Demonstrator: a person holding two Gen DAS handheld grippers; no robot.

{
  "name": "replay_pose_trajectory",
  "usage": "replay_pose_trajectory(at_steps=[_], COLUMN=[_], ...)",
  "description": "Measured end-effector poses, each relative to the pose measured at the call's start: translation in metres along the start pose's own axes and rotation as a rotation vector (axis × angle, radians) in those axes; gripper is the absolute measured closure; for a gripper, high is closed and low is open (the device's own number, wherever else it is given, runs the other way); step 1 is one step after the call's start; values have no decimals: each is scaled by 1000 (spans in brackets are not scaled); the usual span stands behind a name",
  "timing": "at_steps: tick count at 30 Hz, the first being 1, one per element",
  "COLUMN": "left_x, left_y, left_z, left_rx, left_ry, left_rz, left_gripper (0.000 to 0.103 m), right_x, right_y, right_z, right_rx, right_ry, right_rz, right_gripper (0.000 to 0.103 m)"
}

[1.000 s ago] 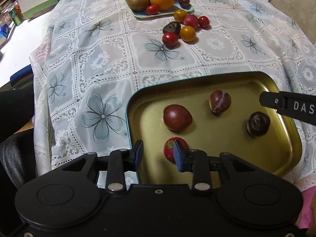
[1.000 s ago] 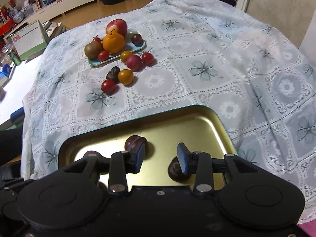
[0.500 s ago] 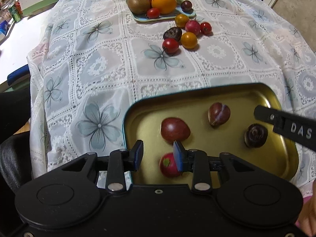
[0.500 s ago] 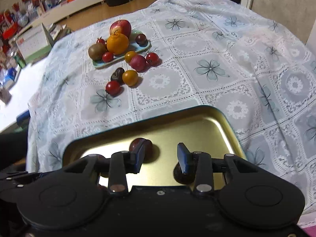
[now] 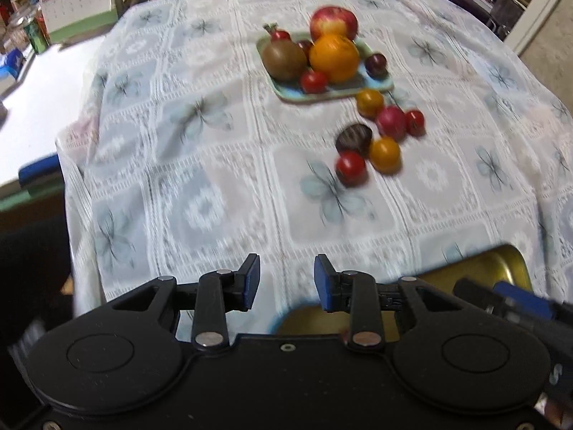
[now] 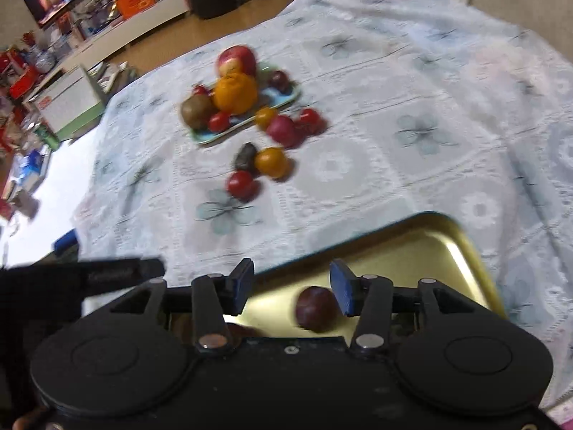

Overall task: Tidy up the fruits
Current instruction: 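Move both open tools back toward the remaining fruit cluster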

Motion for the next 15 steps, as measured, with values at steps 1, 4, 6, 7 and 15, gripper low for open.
replay_pose_trajectory(at_steps=[1, 4, 6, 7, 15], left_x=[-1, -6, -9, -10, -27], left_y=[2, 7, 9, 10, 10], left_z=[-6, -23, -35, -41, -78], left_rx=[-4, -19, -24, -32, -126], left_ry=[-6, -8, -8, -11, -40], left_rz=[-3, -7, -8, -10, -34], left_gripper=[61, 61, 61, 61, 61], right_x=[-1, -1, -3, -5, -62], right_y=[3, 13, 16, 17, 7], right_z=[-4, -21, -37, -45, -112], right_rx=[-13, -23, -35, -31, 29], right_ry=[-10, -63, -87, -104, -35], right_rz=[-6, 18, 41, 57, 189], right_gripper=[53, 53, 53, 53, 53])
Point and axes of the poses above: each gripper's, at about its wrist camera, not at the fingertips, and x roughly against the way its jaws point, y to its left, z to its underside, the point moved 3 cm from there along -x, roughly the way its jaws point, and after that the axes turned 1 degree about y, right-handed, at the moved point
